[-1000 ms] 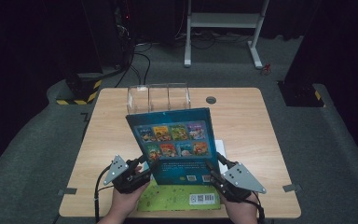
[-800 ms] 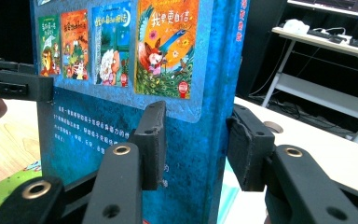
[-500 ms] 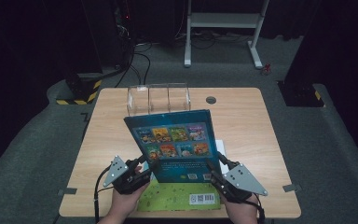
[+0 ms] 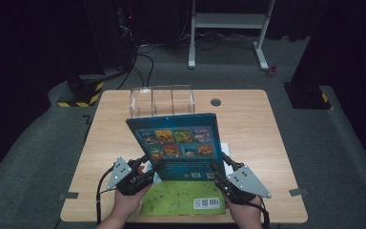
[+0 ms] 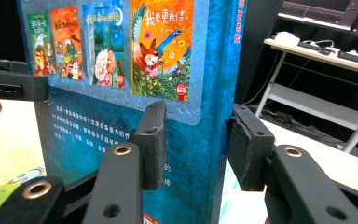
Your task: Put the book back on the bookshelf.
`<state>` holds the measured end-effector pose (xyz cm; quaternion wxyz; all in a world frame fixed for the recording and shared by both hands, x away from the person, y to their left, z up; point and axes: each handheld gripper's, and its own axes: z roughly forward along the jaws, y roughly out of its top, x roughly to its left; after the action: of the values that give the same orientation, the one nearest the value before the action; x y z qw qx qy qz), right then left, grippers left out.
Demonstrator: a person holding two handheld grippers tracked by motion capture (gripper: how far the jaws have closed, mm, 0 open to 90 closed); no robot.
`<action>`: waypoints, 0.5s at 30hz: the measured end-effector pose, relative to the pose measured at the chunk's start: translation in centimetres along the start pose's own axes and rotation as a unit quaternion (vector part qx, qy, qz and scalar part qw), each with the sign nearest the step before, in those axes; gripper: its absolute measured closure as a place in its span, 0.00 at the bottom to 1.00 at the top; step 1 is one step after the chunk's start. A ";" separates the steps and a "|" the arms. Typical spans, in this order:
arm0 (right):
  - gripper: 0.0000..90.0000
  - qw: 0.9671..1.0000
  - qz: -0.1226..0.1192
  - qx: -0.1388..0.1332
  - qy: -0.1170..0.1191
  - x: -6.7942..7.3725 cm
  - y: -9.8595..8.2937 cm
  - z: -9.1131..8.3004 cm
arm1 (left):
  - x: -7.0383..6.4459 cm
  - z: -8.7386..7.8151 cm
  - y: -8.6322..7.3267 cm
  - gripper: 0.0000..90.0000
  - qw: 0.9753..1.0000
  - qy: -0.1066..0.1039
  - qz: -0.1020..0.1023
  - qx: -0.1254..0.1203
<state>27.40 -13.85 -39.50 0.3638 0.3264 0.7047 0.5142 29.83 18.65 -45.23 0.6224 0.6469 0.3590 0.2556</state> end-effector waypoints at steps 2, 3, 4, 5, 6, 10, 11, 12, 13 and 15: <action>0.67 1.000 -0.002 -0.003 -0.002 -0.1 0.0 0.1 | 0.1 0.1 -0.1 0.58 1.000 0.000 0.005 0.000; 0.67 1.000 -0.003 -0.004 -0.002 -0.1 0.0 0.1 | 0.1 0.2 -0.2 0.58 1.000 0.000 0.005 0.001; 0.67 1.000 -0.003 -0.004 -0.002 -0.1 0.0 0.1 | 0.1 0.2 -0.2 0.58 1.000 -0.001 0.005 0.003; 0.67 1.000 -0.003 -0.003 -0.002 -0.1 -0.1 0.1 | 0.1 0.2 -0.3 0.58 1.000 -0.001 0.008 0.005; 0.66 1.000 -0.004 -0.002 -0.002 0.0 -0.2 0.1 | 0.1 0.2 -0.4 0.58 1.000 -0.002 0.004 0.003; 0.65 1.000 -0.002 -0.008 0.008 0.0 -0.4 -0.1 | 0.0 -0.1 -0.6 0.58 1.000 -0.002 0.016 0.002; 0.65 1.000 0.001 -0.009 0.012 0.0 -0.4 -0.2 | -0.1 -0.2 -0.7 0.58 1.000 -0.003 0.016 0.001; 0.64 1.000 0.004 -0.009 0.017 -0.1 -0.4 -0.3 | -0.1 -0.4 -0.7 0.58 1.000 -0.002 0.024 0.002; 0.63 1.000 0.008 -0.010 0.021 -0.1 -0.4 -0.4 | -0.2 -0.5 -0.7 0.59 1.000 -0.003 0.025 0.003; 0.61 0.999 0.011 -0.010 0.030 -0.1 -0.4 -0.5 | -0.3 -0.7 -0.7 0.59 1.000 -0.003 0.029 0.003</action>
<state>26.99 -14.29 -39.76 0.3397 0.3149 0.7066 0.5349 29.00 18.83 -45.86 0.6141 0.6596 0.3390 0.2701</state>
